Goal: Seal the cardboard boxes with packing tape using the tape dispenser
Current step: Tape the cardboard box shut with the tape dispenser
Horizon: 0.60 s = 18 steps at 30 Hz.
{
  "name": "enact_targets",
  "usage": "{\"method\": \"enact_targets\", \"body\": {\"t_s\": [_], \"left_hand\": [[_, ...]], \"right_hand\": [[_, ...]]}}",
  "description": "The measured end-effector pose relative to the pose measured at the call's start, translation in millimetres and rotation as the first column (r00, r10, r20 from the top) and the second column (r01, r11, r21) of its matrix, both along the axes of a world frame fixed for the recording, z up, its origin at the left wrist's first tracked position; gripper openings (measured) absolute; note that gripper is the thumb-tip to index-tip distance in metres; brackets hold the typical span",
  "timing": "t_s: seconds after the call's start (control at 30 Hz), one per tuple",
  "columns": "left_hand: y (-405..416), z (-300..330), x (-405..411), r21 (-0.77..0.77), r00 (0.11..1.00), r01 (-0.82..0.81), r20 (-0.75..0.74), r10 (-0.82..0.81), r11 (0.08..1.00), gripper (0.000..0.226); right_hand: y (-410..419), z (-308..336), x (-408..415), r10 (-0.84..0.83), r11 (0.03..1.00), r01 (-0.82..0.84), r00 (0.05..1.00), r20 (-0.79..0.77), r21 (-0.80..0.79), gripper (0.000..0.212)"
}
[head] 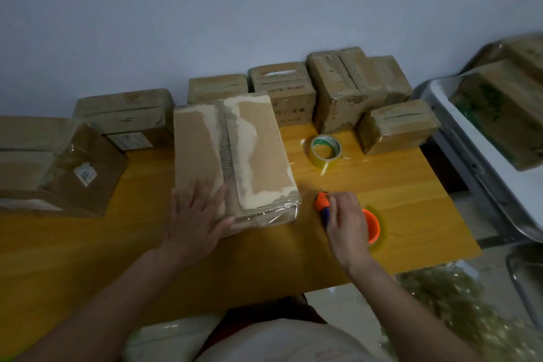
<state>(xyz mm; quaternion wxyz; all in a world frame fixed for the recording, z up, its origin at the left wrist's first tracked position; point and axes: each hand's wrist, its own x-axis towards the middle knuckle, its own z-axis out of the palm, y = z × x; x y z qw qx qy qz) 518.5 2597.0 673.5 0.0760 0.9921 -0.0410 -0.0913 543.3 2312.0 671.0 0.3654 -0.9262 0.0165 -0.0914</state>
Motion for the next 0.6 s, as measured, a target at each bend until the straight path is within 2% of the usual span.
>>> {"method": "enact_targets", "body": {"t_s": [0.1,0.17,0.23,0.37,0.5,0.6], "left_hand": [[13.6,-7.5,-2.8,-0.059,0.999,-0.032,0.014,0.033,0.998,0.090],[15.2,-10.4,-4.2,-0.097,0.999,-0.042,0.028,0.045,0.994,0.087],[14.8,-10.1,-6.2,-0.127,0.998,-0.059,0.025,0.063,0.990,0.092],[14.7,-6.7,-13.9,-0.069,0.999,-0.048,-0.024,0.046,0.996,0.103],[7.9,-4.4,-35.2,-0.018,0.997,-0.040,-0.068,0.039,0.999,0.113],[0.7,1.3,-62.8,0.033,0.997,0.058,-0.044,-0.056,0.998,0.115]], "right_hand": [[43.4,5.6,-16.1,0.105,0.977,-0.077,0.986,-0.132,0.199,0.033],[60.3,3.8,-17.2,0.078,0.972,-0.025,0.972,-0.222,0.232,0.038],[66.9,3.4,-11.7,0.032,0.972,0.026,0.970,-0.241,0.233,0.041],[68.9,-7.4,8.3,0.006,0.962,0.082,0.948,-0.318,0.261,0.038],[61.4,-8.8,17.0,0.083,0.872,0.104,0.932,-0.353,0.479,0.032],[48.2,-8.2,18.6,0.150,0.820,0.088,0.921,-0.360,0.565,0.028]]}}
